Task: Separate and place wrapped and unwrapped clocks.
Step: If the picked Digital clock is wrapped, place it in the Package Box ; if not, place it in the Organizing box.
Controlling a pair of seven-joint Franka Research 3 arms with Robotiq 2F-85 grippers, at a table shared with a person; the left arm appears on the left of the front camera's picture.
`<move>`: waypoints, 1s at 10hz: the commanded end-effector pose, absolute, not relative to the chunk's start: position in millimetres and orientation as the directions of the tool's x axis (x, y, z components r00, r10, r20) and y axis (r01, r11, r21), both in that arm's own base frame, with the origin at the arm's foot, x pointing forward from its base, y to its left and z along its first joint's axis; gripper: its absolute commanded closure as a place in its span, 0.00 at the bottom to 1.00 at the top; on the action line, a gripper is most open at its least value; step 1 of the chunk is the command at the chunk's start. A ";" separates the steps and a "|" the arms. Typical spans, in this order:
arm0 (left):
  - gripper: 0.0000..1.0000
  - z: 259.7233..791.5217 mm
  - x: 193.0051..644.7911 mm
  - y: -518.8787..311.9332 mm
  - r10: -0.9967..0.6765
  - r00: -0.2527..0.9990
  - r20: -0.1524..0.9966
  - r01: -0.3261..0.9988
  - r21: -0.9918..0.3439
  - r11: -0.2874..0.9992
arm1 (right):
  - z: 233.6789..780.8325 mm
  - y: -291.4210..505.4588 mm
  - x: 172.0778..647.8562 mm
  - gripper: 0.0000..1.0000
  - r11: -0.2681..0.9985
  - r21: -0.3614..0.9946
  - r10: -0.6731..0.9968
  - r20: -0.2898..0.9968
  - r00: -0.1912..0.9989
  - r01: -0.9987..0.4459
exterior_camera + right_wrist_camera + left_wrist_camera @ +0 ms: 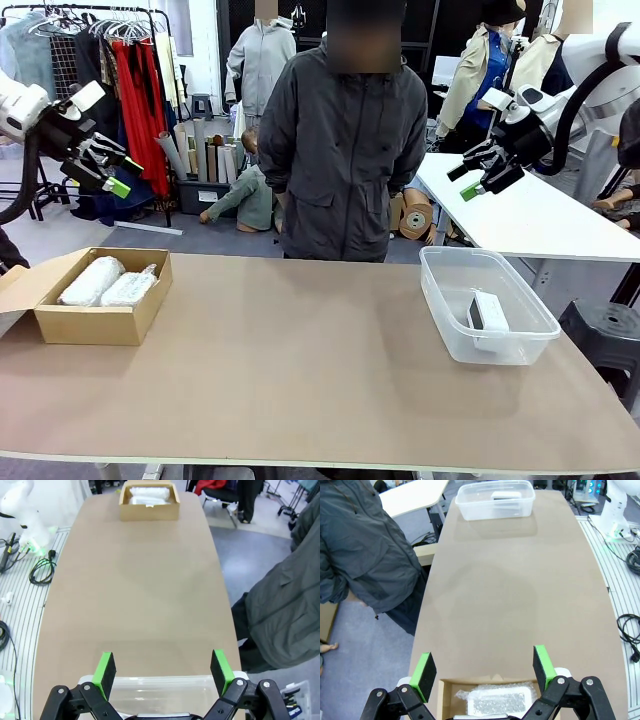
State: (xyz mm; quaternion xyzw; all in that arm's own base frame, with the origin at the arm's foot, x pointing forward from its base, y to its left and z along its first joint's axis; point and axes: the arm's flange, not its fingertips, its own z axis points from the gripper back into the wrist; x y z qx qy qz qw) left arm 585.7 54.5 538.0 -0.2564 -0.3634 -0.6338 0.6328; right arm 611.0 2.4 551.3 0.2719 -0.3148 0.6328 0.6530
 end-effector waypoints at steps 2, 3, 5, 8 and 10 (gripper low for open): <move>0.00 536.8 583.8 53.8 -0.620 -0.079 0.781 0.987 0.147 0.059 | 552.5 3.2 610.6 0.00 0.046 -0.050 0.661 0.750 -0.007 -0.998; 0.00 536.8 583.8 53.8 -0.620 -0.079 0.781 0.987 0.147 0.059 | 552.5 3.2 610.6 0.00 0.046 -0.050 0.661 0.750 -0.007 -0.998; 0.00 536.8 583.8 53.8 -0.620 -0.079 0.781 0.987 0.147 0.059 | 552.5 3.2 610.6 0.00 0.046 -0.050 0.661 0.750 -0.007 -0.998; 0.00 536.8 583.8 53.8 -0.620 -0.079 0.781 0.987 0.147 0.059 | 552.5 3.2 610.6 0.00 0.046 -0.050 0.661 0.750 -0.007 -0.998; 0.00 536.8 583.8 53.8 -0.620 -0.079 0.781 0.987 0.147 0.059 | 552.5 3.2 610.6 0.00 0.046 -0.050 0.661 0.750 -0.007 -0.998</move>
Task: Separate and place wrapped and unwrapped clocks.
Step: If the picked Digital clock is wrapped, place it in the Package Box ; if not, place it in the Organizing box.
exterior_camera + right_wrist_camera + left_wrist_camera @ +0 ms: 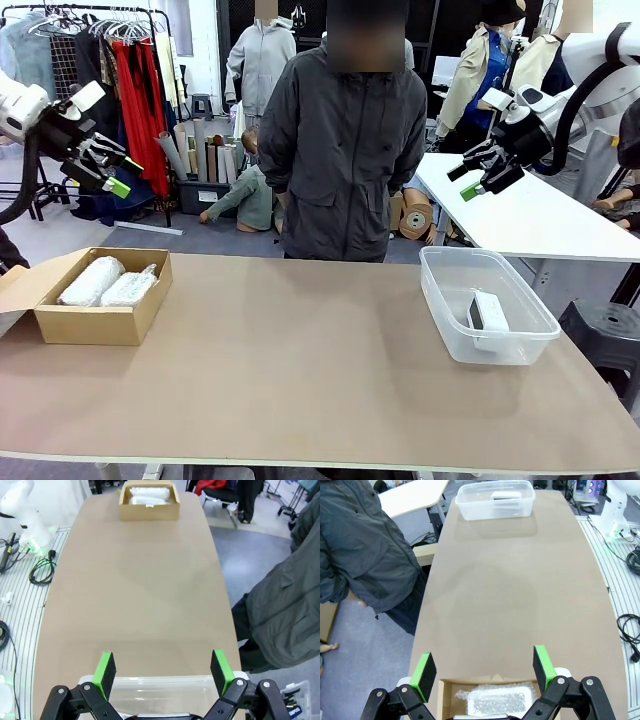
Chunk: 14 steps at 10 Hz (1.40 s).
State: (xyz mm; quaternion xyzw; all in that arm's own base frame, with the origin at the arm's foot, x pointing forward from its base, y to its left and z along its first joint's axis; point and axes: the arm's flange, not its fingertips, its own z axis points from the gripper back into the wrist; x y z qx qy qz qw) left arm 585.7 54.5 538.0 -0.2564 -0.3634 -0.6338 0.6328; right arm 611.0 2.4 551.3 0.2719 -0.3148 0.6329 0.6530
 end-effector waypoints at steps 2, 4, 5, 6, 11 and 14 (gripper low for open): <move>0.00 536.8 583.8 53.8 -0.620 -0.079 0.781 0.987 0.147 0.059 | 552.5 3.2 610.6 0.00 0.046 -0.050 0.661 0.750 -0.007 -0.998; 0.00 536.8 583.8 53.8 -0.620 -0.079 0.781 0.987 0.147 0.059 | 552.5 3.2 610.6 0.00 0.046 -0.050 0.661 0.750 -0.007 -0.998; 0.00 536.8 583.8 53.8 -0.620 -0.079 0.781 0.987 0.147 0.059 | 552.5 3.2 610.6 0.00 0.046 -0.050 0.661 0.750 -0.007 -0.998; 0.00 536.8 583.8 53.8 -0.620 -0.079 0.781 0.987 0.147 0.059 | 552.5 3.2 610.6 0.00 0.046 -0.050 0.661 0.750 -0.007 -0.998; 0.00 536.8 583.8 53.8 -0.620 -0.079 0.781 0.987 0.147 0.059 | 552.5 3.2 610.6 0.00 0.046 -0.050 0.661 0.750 -0.007 -0.998; 0.00 536.8 583.8 53.8 -0.620 -0.079 0.781 0.987 0.147 0.059 | 552.5 3.2 610.6 0.00 0.046 -0.050 0.661 0.750 -0.007 -0.998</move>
